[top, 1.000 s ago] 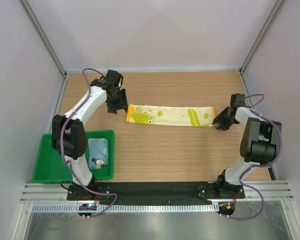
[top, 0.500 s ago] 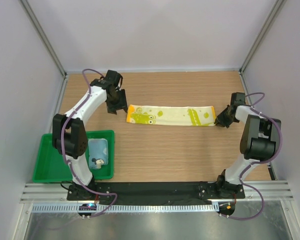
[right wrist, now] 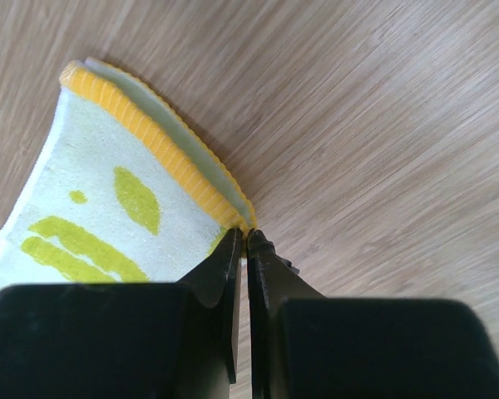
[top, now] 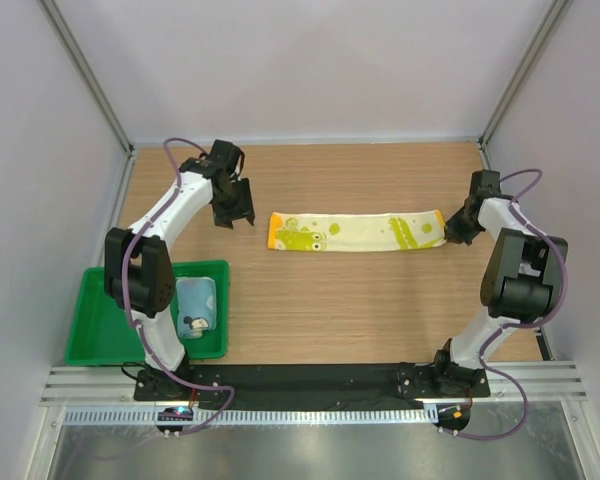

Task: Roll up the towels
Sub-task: Fold the towel

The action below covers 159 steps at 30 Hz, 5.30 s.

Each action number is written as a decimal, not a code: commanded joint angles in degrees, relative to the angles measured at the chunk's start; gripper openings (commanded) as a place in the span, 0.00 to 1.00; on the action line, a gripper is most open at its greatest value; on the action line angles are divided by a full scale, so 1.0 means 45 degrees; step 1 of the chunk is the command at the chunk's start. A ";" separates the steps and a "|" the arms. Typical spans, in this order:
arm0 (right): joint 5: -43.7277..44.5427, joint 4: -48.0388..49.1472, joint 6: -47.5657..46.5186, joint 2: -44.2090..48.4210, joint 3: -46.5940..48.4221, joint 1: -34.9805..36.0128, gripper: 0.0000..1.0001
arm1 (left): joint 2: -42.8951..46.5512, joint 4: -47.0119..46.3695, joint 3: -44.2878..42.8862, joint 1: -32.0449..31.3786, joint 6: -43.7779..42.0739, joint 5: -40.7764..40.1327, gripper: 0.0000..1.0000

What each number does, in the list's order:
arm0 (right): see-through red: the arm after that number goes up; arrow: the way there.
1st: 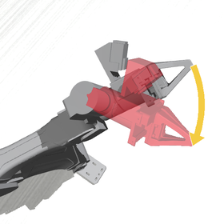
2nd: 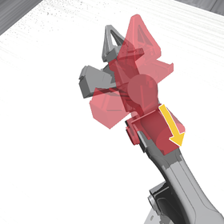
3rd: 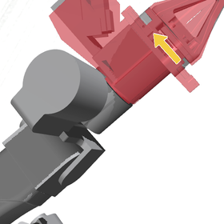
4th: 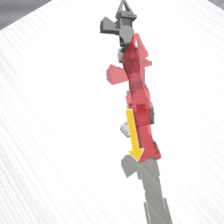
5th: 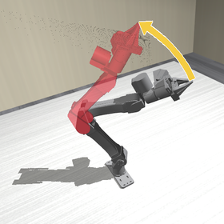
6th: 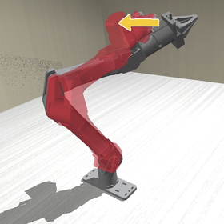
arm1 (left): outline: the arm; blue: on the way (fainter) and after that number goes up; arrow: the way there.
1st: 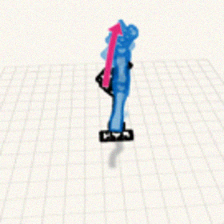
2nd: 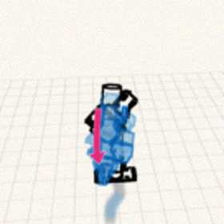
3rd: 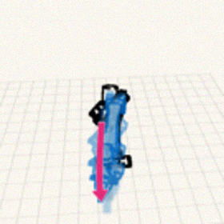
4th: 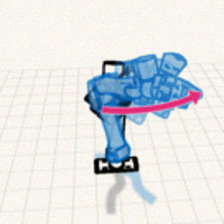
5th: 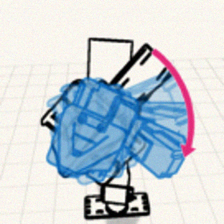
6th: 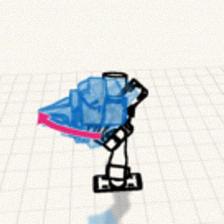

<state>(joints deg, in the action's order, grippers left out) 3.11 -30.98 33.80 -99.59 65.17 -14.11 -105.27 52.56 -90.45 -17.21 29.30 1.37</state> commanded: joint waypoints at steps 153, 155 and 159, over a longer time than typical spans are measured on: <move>-0.2841 0.2432 -0.0890 -0.0466 -0.1376 0.7666 0.26 | -0.5667 -0.2579 -0.5308 -0.0238 0.0286 0.3253 0.00; -0.2802 0.2296 -0.0910 -0.0389 -0.1318 0.7667 0.26 | -0.6212 -0.2247 -0.5718 -0.0238 0.0286 0.2824 0.00; -0.2704 0.2003 -0.1007 -0.0096 -0.1201 0.7667 0.31 | -0.6955 -0.1446 -0.6519 -0.0179 0.0247 0.1769 0.07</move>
<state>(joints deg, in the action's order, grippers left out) -10.13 -17.37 31.07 -102.50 60.20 20.45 -133.69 43.59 -117.03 -18.48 32.03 14.55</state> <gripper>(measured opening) 0.302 0.050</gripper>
